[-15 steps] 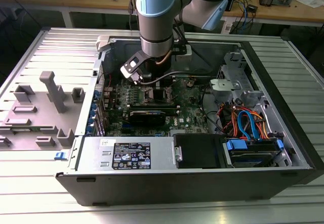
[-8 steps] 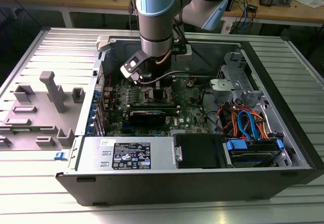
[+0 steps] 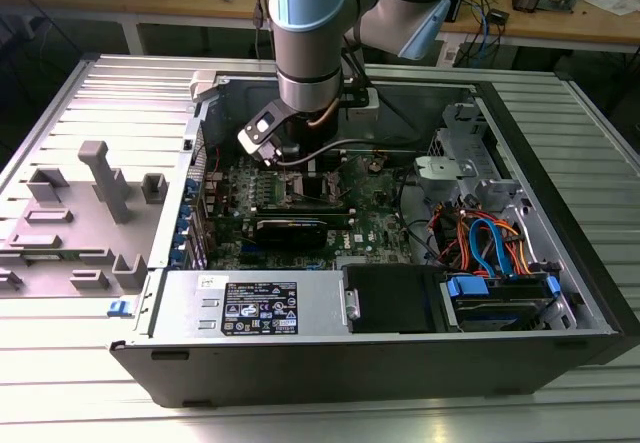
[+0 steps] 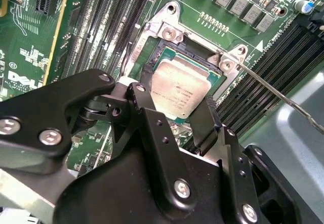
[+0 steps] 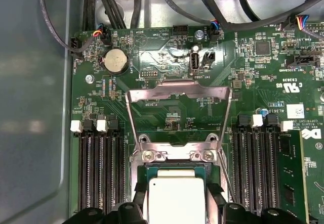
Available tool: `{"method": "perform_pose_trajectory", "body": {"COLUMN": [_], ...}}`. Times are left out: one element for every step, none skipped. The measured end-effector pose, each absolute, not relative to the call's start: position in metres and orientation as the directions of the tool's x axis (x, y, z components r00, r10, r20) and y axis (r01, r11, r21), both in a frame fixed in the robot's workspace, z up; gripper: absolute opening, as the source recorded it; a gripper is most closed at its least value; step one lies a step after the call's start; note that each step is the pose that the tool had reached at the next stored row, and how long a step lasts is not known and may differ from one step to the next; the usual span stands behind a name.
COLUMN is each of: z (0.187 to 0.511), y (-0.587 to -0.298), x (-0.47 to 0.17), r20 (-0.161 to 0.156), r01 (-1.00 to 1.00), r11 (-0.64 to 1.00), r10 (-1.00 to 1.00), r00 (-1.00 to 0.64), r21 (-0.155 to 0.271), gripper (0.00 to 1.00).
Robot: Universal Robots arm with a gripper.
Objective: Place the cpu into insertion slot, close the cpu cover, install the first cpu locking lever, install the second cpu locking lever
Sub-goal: 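Place the cpu into insertion slot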
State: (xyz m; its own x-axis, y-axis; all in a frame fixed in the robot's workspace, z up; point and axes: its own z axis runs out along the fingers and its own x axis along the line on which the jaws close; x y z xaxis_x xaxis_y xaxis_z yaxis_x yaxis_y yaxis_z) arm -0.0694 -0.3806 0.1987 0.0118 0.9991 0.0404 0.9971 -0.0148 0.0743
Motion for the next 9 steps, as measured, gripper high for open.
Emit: {"method": "perform_pose_trajectory", "body": {"z": [0.1987, 0.1987, 0.1987, 0.1987, 0.1987, 0.1987, 0.1987, 0.1987, 0.1987], "y": [-0.3806, -0.3806, -0.3806, -0.3805, -0.3806, -0.3805, -0.3805, -0.3806, -0.3806], "x": [-0.0694, -0.0695, -0.0694, -0.0694, -0.0694, -0.0694, -0.0694, -0.0694, -0.0694], "r20": [0.040, 0.040, 0.040, 0.040, 0.039, 0.039, 0.039, 0.039, 0.039], "r01": [0.997, 0.997, 0.997, 0.997, 0.997, 0.997, 0.997, 0.997, 0.997], "r11": [-0.015, -0.015, -0.015, -0.015, -0.015, -0.015, -0.015, -0.015, -0.015], "r10": [0.999, 0.999, 0.999, 0.999, 0.999, 0.999, 0.999, 0.999, 0.999], "r00": [0.012, 0.012, 0.012, 0.012, 0.012, 0.012, 0.012, 0.012, 0.012], "r21": [0.074, 0.074, 0.074, 0.074, 0.074, 0.074, 0.074, 0.074, 0.074], "gripper": [0.54, 0.54, 0.54, 0.54, 0.54, 0.54, 0.54, 0.54, 0.54]}}
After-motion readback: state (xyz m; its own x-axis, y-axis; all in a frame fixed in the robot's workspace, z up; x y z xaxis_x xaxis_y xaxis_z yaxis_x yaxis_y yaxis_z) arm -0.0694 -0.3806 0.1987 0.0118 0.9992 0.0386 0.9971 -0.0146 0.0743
